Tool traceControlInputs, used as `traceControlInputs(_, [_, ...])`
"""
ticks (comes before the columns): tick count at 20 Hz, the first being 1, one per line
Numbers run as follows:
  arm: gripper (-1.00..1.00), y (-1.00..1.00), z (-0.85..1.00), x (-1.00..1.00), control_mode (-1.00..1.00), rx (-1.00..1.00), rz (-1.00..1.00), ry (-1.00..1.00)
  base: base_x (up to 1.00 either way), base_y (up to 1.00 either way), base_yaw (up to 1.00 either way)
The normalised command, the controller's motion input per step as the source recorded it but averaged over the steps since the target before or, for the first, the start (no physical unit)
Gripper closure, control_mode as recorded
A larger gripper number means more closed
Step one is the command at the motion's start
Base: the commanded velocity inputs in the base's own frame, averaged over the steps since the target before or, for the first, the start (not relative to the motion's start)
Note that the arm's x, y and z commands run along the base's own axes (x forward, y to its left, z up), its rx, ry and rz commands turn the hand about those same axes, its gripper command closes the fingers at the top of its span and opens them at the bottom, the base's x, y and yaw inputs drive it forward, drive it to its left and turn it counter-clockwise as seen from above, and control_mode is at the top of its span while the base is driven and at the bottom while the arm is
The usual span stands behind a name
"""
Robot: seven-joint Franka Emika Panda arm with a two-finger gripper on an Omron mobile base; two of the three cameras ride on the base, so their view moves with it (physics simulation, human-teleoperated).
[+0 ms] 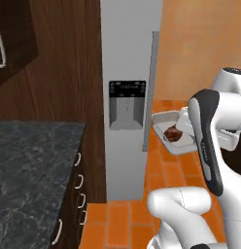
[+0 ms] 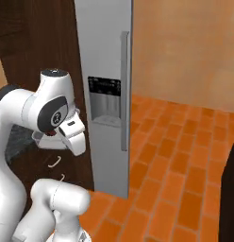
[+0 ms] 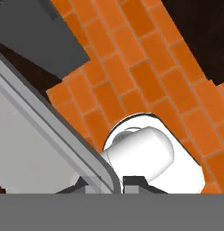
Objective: Take the meat container that has the chicken drumstick and place it on the second highest rack of the freezer. Then take the vegetable container that has the avocados and place it on the highest rack of the freezer.
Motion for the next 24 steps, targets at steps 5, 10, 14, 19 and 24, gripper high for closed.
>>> traceControlInputs(5, [1.0,0.0,0.0,0.0,1.0,0.0,0.0,0.0,-0.02,-0.37,-0.78])
traceControlInputs(10, [1.0,0.0,0.0,0.0,1.0,0.0,0.0,0.0,0.13,-0.62,-0.06])
traceControlInputs(14, [1.0,0.0,0.0,0.0,1.0,0.0,0.0,0.0,0.49,-0.61,0.05])
traceControlInputs(19, [1.0,0.0,0.0,0.0,1.0,0.0,0.0,0.0,0.85,-0.42,0.01])
traceControlInputs(24, [1.0,0.0,0.0,0.0,1.0,0.0,0.0,0.0,1.0,-0.06,0.0])
